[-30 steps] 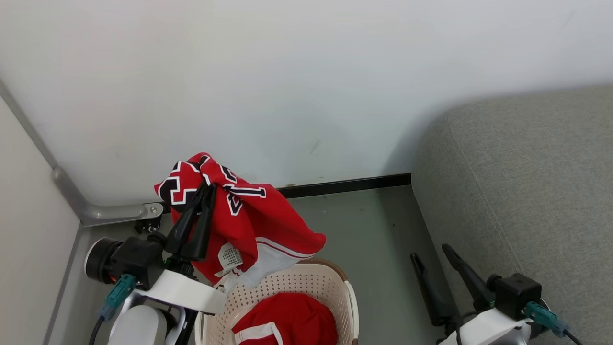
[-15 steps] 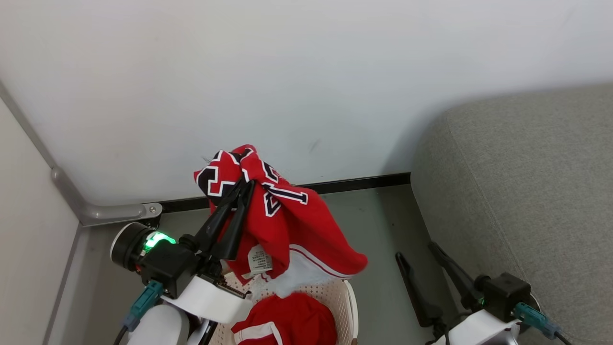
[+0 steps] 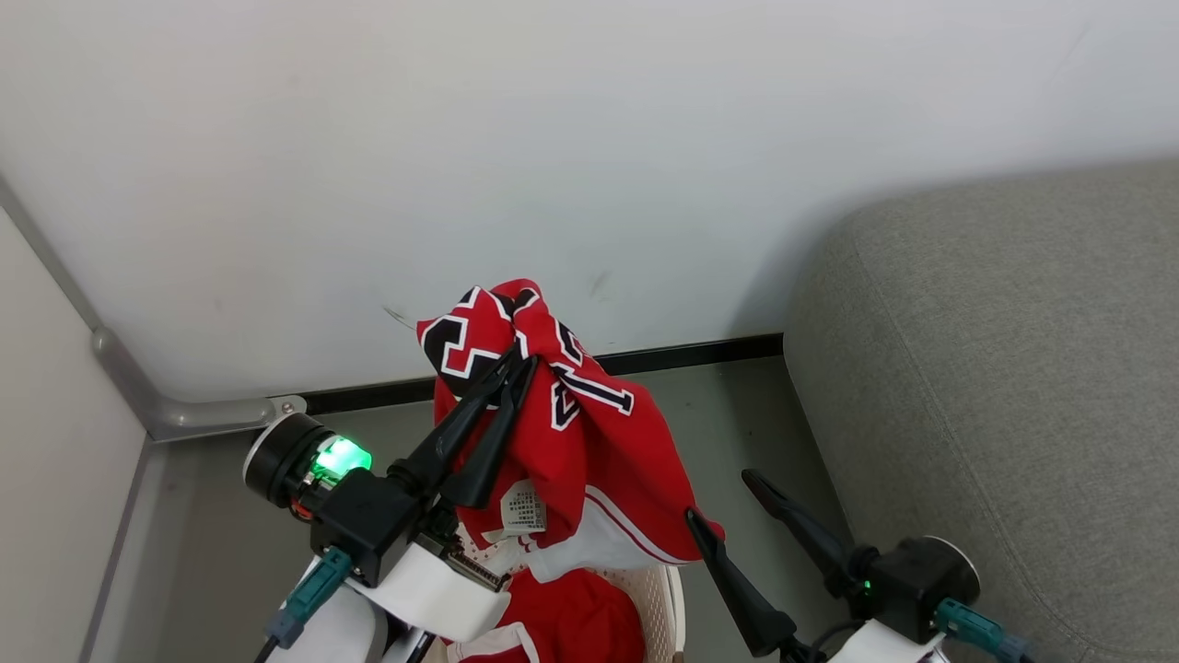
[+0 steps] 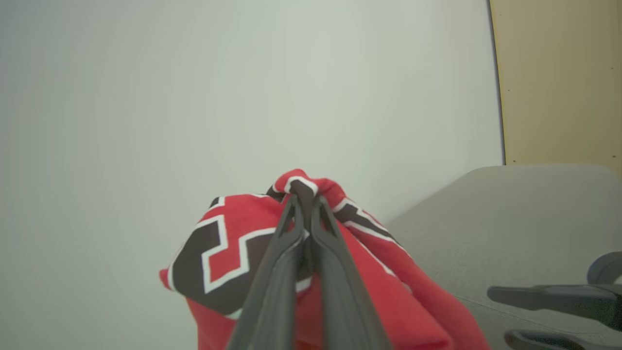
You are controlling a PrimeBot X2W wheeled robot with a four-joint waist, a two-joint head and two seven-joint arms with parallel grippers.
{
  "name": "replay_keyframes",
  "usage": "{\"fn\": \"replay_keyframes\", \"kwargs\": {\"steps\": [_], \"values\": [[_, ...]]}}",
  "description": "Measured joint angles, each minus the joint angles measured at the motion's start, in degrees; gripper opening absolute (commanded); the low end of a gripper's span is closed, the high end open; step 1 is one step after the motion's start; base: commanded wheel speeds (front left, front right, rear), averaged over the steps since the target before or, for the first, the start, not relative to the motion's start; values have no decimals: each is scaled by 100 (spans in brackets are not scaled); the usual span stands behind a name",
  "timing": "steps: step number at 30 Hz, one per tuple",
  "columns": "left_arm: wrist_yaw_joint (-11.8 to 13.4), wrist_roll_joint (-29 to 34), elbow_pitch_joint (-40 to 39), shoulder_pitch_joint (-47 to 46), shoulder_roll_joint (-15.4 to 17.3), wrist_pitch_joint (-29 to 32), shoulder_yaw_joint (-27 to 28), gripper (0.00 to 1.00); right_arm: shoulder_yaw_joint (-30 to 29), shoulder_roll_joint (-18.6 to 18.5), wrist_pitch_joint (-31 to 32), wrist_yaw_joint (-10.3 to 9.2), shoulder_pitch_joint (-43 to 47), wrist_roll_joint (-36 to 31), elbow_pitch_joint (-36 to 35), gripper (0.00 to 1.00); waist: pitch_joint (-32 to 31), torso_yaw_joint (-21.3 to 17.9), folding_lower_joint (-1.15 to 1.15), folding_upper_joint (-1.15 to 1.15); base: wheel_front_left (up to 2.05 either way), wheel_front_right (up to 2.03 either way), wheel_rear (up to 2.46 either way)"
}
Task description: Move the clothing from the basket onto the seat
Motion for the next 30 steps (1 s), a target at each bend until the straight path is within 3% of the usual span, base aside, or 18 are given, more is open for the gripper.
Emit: {"fn": "replay_keyframes", "kwargs": {"steps": [18, 30], "values": [[-2, -30, -146, -31, 359, 0, -809, 0, 598, -595, 0, -1, -391, 43, -124, 100, -22, -6, 0, 0, 0, 0, 0], [-2, -36, -178, -138, 616, 0, -1312, 0, 1020, -787, 0, 0, -701, 43, -89, 100, -68, 23, 0, 0, 0, 0, 0]]}}
